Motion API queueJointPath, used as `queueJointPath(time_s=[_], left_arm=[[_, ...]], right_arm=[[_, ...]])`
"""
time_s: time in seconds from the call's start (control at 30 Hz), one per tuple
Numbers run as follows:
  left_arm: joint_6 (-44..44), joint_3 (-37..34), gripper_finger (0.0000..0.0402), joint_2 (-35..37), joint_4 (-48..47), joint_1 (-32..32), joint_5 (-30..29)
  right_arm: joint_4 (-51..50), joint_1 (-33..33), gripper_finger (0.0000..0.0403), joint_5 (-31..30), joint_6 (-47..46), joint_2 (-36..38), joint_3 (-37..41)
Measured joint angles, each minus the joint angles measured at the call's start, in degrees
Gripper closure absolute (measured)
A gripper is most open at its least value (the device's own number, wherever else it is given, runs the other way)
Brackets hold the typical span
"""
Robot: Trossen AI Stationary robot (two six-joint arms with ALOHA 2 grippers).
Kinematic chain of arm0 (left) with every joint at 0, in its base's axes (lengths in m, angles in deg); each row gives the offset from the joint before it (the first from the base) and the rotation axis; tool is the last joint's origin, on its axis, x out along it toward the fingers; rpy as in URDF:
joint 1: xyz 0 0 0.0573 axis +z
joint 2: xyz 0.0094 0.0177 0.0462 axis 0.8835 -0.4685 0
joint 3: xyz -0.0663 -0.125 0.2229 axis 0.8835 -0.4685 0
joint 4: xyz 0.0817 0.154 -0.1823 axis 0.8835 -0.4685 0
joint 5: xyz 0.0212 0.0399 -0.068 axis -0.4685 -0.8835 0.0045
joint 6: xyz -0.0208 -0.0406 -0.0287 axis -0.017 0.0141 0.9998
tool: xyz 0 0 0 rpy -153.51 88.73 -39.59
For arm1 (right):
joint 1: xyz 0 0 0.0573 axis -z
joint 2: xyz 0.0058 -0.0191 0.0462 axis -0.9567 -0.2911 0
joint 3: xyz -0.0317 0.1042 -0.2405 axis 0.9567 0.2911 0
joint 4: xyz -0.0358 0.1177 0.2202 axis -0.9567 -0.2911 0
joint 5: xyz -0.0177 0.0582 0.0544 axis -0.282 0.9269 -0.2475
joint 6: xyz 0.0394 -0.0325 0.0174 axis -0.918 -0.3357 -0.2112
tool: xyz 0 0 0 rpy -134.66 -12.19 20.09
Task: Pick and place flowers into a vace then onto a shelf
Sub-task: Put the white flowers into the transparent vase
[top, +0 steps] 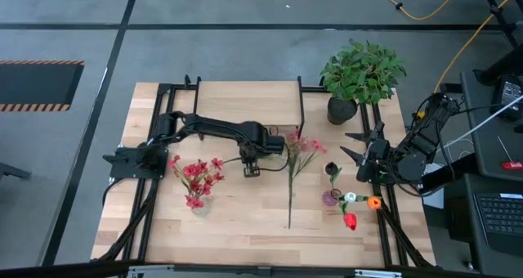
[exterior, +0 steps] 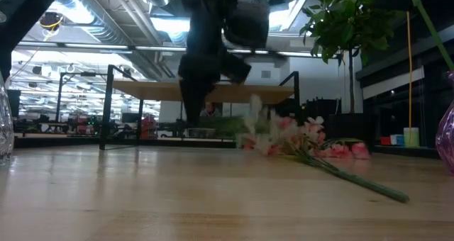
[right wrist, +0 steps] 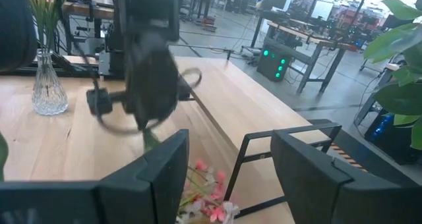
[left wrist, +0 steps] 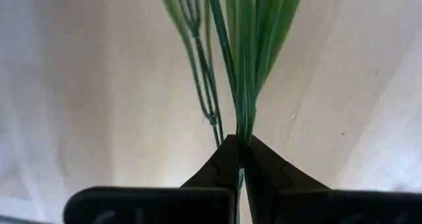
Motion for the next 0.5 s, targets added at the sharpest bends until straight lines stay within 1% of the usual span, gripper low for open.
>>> queueJointPath(time_s=[0.2,0.3,0.5], left_arm=[[2.2,0.1,0.0398,5.6,0.2,-1.2,-5.4],[2.5,0.1,0.0398,8.4,2.1,-1.9,-8.2],[-1.0,0.2,0.0398,11.9,8.9,-3.4,-8.6]], right_arm=[[-0.1,0.0,0.0186,0.0,0.0,0.0,0.0],[-0.1,0.0,0.0186,0.0,0.0,0.0,0.0],[-0.1,0.0,0.0186,0.0,0.0,0.0,0.0]])
